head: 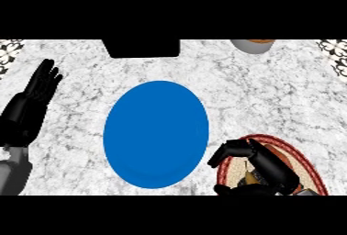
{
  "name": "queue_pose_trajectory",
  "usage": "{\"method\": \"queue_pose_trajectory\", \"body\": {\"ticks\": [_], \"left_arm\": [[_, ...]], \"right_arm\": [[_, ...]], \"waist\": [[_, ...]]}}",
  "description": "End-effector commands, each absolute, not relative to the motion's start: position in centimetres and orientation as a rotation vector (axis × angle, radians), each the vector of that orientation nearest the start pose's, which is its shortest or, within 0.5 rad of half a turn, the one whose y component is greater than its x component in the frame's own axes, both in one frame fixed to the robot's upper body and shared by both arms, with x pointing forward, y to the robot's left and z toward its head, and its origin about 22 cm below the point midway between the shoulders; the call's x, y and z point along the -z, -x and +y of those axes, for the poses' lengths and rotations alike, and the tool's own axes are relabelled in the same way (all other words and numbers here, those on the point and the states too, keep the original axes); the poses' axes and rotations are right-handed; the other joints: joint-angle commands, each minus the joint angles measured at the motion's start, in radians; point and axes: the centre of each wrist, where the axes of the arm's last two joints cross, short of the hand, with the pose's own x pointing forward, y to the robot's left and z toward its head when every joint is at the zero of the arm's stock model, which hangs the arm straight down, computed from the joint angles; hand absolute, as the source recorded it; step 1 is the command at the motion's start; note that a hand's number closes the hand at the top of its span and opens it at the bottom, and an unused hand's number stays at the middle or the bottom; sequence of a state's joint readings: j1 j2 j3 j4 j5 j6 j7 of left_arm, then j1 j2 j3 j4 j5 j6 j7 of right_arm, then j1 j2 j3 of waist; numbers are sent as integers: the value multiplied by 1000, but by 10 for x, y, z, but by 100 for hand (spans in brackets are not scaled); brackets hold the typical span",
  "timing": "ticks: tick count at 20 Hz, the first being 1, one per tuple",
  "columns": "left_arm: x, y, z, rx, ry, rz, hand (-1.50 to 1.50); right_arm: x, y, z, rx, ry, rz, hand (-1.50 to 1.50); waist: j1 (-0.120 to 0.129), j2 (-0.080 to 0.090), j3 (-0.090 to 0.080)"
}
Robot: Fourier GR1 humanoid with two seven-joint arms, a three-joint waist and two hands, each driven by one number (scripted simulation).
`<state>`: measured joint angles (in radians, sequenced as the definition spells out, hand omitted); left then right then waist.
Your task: Pick the sweet potato from the placemat and place it in the plate
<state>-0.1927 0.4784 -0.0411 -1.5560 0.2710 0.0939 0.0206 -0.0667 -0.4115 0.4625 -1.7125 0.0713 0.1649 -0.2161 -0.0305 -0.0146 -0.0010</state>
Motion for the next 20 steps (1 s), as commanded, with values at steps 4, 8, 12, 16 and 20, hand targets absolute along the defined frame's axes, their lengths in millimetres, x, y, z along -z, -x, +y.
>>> {"method": "queue_pose_trajectory", "body": {"ticks": [4, 8, 12, 16, 20], "left_arm": [[-105, -289, 277, 210, -136, -1751, 0], [-93, -294, 275, 226, -167, -1753, 0], [-104, -292, 295, 218, -160, -1745, 0], [-106, -297, 293, 226, -169, -1751, 0], [-105, -294, 291, 238, -141, -1744, 0]], "right_arm": [[5, -174, -237, -582, -365, -1855, -150], [-36, -177, -263, -609, -265, -1964, -150], [-100, -171, -280, -836, -124, -1922, -150], [-130, -194, -310, -1093, 159, -1707, -150], [-163, -197, -310, -1328, 302, -1454, -150]], "waist": [[17, 12, 3], [17, 13, 1], [7, 10, -1], [13, 14, -3], [34, 15, -5]]}}
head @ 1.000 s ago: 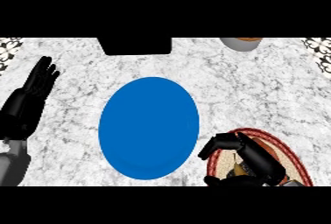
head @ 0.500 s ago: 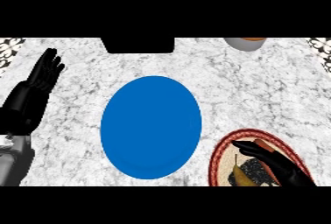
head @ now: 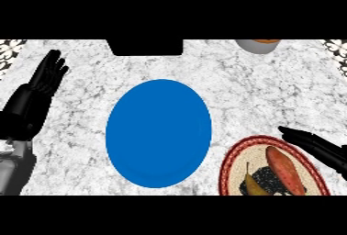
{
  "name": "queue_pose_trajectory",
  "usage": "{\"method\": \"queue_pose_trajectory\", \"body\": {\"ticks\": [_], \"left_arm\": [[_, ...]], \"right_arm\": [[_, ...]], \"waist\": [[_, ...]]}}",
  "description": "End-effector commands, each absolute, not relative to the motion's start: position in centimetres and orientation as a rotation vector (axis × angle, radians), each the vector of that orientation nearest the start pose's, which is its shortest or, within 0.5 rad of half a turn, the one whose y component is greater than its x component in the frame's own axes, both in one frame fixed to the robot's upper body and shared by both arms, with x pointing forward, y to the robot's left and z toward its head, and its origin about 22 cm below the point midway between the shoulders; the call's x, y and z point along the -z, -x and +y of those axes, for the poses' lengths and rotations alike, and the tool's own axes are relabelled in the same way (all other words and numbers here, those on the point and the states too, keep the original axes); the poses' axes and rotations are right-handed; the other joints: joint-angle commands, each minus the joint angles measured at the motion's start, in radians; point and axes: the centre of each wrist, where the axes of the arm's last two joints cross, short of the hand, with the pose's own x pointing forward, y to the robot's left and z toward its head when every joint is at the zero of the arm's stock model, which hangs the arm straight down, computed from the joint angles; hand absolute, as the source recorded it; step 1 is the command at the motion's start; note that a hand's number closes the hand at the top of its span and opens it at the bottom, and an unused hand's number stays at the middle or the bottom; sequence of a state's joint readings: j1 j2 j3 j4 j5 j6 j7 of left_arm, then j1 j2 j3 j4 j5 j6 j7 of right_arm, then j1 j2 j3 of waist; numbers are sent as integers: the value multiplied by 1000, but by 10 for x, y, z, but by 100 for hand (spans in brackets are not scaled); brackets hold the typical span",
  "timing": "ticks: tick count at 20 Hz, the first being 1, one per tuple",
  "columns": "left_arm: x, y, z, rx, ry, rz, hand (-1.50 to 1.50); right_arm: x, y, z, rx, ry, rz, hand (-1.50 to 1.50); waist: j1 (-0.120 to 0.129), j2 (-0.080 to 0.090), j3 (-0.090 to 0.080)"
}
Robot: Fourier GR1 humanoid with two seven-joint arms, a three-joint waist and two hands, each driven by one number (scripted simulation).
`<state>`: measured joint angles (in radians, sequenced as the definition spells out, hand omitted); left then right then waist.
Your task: Pick the sweet potato from the placemat and place it in the plate
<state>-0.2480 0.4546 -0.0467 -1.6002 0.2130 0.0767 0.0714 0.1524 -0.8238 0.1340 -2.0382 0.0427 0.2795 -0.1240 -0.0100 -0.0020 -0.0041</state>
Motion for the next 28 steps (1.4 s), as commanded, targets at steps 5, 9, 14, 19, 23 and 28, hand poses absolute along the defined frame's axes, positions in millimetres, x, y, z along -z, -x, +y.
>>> {"method": "queue_pose_trajectory", "body": {"ticks": [5, 9, 14, 19, 23, 28], "left_arm": [[-104, -296, 284, 234, -150, -1747, 0], [-120, -305, 290, 236, -146, -1765, 0], [-100, -305, 274, 224, -137, -1751, 0], [-108, -302, 289, 236, -142, -1761, 0], [-91, -291, 281, 232, -152, -1751, 0], [-103, -287, 269, 235, -124, -1737, 0]], "right_arm": [[-181, -187, -301, -1527, 335, -1175, -150], [-174, -193, -291, -1571, 341, -1085, -150], [-142, -194, -272, -1575, 413, -1063, -150], [-129, -209, -271, -1577, 517, -985, -150], [-113, -213, -290, -1596, 507, -903, -150], [-100, -221, -291, -1593, 524, -876, -150]], "waist": [[6, 0, 1], [17, 4, 3], [10, 3, 4], [15, 3, 4], [11, 1, 4], [11, 1, 4]]}}
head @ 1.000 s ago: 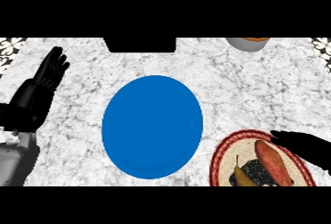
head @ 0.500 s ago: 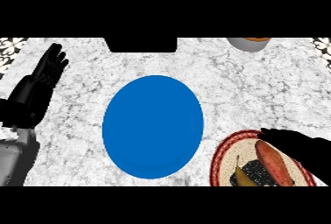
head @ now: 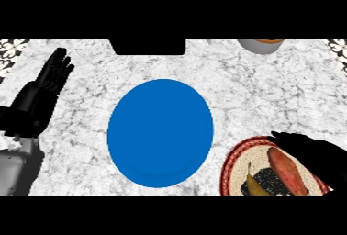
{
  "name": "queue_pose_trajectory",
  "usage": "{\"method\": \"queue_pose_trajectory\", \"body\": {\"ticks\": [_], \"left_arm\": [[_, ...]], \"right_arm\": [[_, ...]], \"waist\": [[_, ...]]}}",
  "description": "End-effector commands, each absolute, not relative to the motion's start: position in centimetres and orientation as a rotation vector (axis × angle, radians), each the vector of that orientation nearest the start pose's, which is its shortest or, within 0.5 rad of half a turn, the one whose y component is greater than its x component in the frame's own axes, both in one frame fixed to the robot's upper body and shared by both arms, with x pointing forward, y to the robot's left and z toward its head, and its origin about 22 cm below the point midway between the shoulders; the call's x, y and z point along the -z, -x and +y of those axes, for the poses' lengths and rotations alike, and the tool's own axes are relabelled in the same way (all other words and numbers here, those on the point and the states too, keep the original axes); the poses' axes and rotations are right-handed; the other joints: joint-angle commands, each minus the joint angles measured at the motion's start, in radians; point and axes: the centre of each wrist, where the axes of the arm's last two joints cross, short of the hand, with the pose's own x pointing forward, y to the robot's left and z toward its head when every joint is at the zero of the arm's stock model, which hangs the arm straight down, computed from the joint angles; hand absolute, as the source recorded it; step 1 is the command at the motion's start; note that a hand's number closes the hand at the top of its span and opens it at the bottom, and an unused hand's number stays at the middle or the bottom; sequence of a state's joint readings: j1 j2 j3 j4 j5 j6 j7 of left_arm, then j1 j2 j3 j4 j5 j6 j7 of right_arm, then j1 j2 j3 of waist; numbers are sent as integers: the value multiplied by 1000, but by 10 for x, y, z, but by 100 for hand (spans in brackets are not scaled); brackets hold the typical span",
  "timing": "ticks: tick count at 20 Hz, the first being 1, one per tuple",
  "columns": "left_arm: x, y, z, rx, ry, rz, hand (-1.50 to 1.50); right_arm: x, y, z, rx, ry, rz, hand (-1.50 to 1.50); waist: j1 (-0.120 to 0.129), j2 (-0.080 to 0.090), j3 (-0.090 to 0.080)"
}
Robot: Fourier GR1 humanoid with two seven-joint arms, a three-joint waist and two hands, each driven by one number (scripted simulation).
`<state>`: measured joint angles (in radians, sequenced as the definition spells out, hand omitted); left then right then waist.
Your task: Pick the sweet potato from the placemat and place it in the plate
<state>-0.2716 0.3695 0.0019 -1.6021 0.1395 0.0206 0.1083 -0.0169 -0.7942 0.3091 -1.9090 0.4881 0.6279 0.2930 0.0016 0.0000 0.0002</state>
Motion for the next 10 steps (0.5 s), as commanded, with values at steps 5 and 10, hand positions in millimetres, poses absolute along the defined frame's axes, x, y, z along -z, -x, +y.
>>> {"method": "queue_pose_trajectory", "body": {"ticks": [5, 10], "left_arm": [[-102, -299, 281, 229, -144, -1763, 0], [-103, -307, 280, 240, -143, -1748, 0]], "right_arm": [[-75, -242, -299, -1595, 493, -871, -150], [-65, -245, -288, -1616, 489, -807, -150]], "waist": [[0, 1, 0], [-2, 1, 0]]}}
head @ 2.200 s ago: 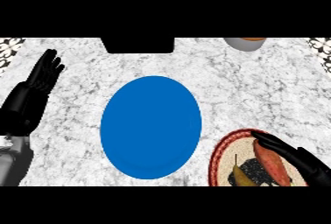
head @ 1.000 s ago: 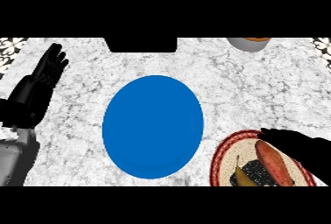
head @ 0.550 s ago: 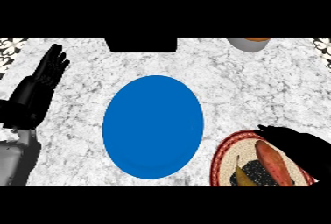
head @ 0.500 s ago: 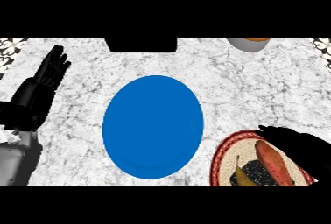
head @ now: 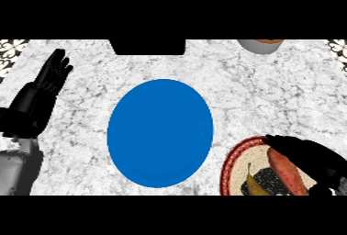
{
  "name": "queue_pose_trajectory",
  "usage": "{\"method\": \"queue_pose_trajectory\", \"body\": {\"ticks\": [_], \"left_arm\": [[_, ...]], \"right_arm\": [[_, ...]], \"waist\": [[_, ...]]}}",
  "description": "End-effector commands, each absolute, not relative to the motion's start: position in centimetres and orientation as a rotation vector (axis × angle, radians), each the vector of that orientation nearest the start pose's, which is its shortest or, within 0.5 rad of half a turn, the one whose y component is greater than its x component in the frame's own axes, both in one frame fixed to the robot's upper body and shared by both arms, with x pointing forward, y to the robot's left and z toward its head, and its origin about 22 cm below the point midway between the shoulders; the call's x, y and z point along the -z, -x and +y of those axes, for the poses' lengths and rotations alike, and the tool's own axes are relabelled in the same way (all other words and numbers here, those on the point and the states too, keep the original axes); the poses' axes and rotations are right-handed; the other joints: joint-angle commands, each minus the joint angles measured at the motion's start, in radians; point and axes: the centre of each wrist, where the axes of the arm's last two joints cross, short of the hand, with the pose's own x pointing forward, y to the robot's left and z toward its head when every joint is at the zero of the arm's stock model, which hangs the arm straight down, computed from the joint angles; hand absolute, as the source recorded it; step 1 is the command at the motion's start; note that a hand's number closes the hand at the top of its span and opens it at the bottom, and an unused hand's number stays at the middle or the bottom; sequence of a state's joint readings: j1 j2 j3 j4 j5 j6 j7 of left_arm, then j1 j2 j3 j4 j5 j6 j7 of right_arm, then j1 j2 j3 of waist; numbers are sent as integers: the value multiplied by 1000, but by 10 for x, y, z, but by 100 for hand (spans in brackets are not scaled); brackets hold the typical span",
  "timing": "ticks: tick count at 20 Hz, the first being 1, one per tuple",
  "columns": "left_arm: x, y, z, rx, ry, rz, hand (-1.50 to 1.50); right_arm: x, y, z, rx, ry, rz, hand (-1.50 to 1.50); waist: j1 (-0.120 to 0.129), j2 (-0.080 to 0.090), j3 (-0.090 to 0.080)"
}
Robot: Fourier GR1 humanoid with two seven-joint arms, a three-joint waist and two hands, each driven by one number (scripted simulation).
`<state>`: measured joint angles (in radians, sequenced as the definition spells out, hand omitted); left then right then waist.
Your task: Pick the sweet potato from the placemat and place it in the plate
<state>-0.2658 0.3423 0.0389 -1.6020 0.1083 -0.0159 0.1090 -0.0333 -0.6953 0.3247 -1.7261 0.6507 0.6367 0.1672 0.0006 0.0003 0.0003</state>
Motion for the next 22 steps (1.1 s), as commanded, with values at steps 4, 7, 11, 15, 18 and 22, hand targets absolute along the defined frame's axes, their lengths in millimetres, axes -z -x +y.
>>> {"method": "queue_pose_trajectory", "body": {"ticks": [4, 7, 11, 15, 18, 22], "left_arm": [[-105, -303, 293, 230, -144, -1753, 0], [-105, -290, 282, 241, -142, -1764, 0], [-118, -298, 265, 216, -129, -1756, 0], [-94, -294, 289, 250, -134, -1755, 0], [-94, -289, 298, 189, -189, -1725, 0], [-100, -283, 311, 158, -234, -1713, 0]], "right_arm": [[-55, -232, -290, -1628, 503, -799, -150], [-28, -234, -292, -1681, 548, -769, -150], [-21, -235, -293, -1570, 579, -1067, 150], [-51, -263, -283, -1539, 684, -1191, 150], [-31, -208, -305, -1248, 932, -937, 150], [-26, -174, -347, -918, 1163, -715, 150]], "waist": [[-4, 0, 0], [1, -1, 0], [0, -1, 1], [3, 0, 0], [-61, -14, -2], [-120, -28, -3]]}}
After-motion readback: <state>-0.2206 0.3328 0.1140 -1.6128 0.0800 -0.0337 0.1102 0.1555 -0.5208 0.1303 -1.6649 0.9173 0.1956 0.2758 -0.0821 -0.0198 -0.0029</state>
